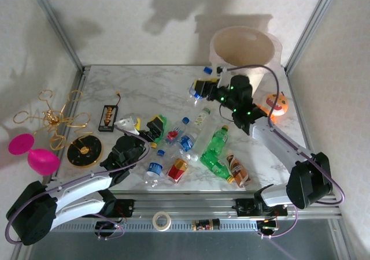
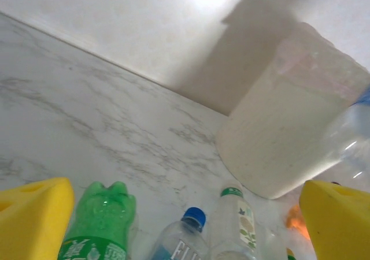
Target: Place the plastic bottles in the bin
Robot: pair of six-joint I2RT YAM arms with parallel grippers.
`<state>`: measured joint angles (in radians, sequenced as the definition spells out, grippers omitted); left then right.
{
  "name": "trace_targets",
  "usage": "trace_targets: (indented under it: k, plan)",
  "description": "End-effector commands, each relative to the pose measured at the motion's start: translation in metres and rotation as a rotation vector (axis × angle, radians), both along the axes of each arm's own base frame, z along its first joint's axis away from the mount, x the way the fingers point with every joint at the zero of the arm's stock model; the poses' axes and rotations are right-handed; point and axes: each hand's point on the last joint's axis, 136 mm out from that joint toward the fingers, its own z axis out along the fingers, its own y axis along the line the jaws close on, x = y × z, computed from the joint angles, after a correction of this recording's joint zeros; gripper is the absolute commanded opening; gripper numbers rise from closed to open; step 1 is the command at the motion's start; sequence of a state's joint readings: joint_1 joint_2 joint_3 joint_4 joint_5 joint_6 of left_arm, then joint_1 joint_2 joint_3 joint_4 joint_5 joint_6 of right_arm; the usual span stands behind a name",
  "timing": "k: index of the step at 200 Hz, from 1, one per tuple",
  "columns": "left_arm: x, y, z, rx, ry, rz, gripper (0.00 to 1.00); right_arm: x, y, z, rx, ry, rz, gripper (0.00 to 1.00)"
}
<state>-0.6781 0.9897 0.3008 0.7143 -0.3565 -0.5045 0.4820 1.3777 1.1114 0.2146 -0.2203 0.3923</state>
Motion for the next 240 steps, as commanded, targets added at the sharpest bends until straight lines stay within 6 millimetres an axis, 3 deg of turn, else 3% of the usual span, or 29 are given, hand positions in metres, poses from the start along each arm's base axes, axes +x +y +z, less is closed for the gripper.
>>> trace_targets:
  k: [1,49,76,101,137,168,203,217,240]
  plan:
    - [0.006,0.016,-0.016,-0.04,0.047,0.089,1.0,0.019,-0.042,0.043,-0.065,-0.1,-0.164,0.45]
    - [0.027,0.004,-0.045,-0.075,0.167,0.06,1.0,0.054,-0.099,0.114,-0.086,-0.263,-0.38,0.44]
    - [0.037,-0.015,-0.052,-0.081,0.209,-0.006,0.99,0.077,-0.13,0.135,-0.125,-0.316,-0.539,0.44]
    - [0.044,-0.029,-0.059,-0.09,0.242,-0.051,1.0,0.098,-0.15,0.142,-0.167,-0.357,-0.648,0.44]
    - [0.048,-0.039,-0.062,-0.127,0.266,-0.077,1.0,0.139,-0.164,0.123,-0.269,-0.331,-0.737,0.44]
    - [0.049,-0.039,-0.054,-0.209,0.236,-0.068,1.0,0.17,-0.167,0.087,-0.347,-0.262,-0.752,0.44]
    - [0.057,-0.053,-0.047,-0.162,0.255,-0.106,1.0,0.196,-0.168,0.046,-0.393,-0.165,-0.728,0.46]
    - [0.059,-0.053,-0.042,-0.15,0.257,-0.103,1.0,0.203,-0.167,0.037,-0.391,-0.129,-0.708,0.5]
    - [0.06,-0.053,-0.027,-0.127,0.248,-0.1,1.0,0.21,-0.168,0.035,-0.37,-0.099,-0.7,0.67]
